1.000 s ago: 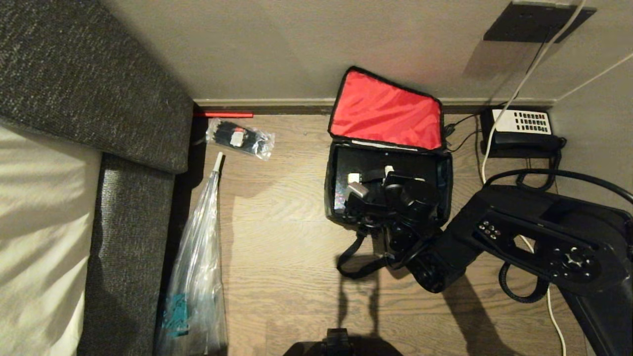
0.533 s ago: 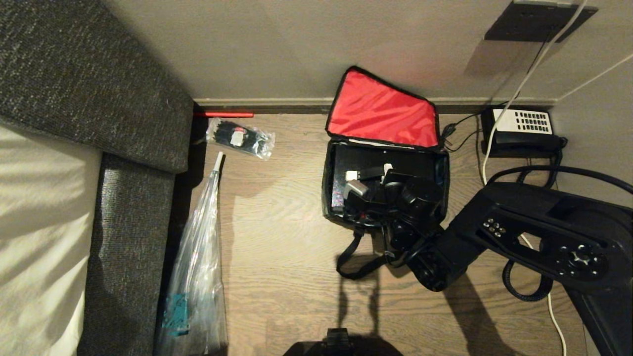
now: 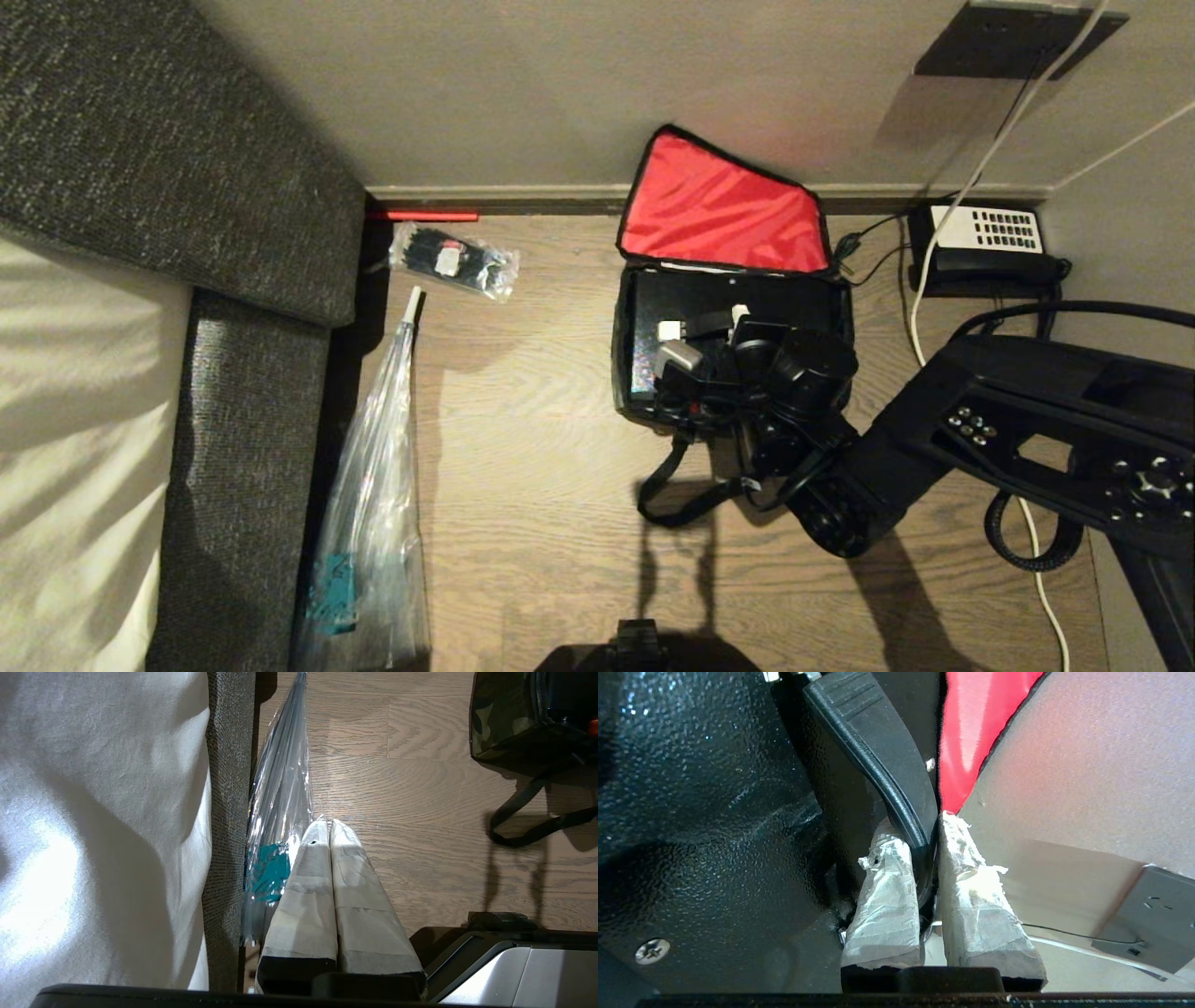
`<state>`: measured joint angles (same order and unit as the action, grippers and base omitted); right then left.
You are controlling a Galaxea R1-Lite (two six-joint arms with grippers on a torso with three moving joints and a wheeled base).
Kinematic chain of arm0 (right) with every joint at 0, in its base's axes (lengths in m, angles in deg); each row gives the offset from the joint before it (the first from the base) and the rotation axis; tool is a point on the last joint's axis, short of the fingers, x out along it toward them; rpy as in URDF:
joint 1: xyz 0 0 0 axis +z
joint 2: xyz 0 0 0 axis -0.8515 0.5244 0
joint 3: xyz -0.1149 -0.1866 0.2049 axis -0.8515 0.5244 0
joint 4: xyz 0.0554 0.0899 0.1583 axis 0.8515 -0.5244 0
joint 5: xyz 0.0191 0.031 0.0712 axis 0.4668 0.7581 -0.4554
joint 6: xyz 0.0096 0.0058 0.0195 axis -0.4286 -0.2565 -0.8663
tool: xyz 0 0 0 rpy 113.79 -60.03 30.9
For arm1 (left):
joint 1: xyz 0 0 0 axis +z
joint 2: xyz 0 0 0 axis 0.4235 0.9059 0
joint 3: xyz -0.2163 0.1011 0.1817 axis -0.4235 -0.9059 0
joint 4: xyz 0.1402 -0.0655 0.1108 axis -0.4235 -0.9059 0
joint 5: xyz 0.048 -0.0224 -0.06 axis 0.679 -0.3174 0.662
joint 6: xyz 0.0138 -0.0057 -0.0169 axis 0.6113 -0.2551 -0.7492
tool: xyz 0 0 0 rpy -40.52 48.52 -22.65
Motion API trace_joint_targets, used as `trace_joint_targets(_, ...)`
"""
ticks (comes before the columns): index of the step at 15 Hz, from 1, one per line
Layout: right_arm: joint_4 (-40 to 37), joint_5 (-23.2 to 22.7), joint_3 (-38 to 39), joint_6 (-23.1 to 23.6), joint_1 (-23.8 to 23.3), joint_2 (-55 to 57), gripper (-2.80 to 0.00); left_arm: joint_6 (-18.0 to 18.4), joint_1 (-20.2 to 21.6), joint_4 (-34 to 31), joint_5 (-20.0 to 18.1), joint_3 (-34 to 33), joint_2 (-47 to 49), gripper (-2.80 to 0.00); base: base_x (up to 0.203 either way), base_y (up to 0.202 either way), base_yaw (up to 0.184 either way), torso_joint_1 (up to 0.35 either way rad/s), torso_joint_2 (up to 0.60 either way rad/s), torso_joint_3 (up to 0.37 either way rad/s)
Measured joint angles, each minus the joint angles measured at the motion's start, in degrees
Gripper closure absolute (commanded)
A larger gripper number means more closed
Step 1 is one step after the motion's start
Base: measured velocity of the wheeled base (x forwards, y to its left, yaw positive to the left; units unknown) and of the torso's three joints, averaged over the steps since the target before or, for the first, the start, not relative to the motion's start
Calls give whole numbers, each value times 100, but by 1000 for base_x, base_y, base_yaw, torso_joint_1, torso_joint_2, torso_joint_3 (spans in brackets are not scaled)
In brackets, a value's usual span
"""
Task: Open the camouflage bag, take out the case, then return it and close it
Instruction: Grip the handle
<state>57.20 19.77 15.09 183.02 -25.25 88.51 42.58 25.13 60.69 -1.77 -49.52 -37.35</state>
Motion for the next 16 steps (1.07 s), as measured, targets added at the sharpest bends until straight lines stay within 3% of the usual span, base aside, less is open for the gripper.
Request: trace_joint_targets(16,-2,61,693,425,185,-962,0,-1,0,2,-1,0,0,0,0,0,0,0,0,0)
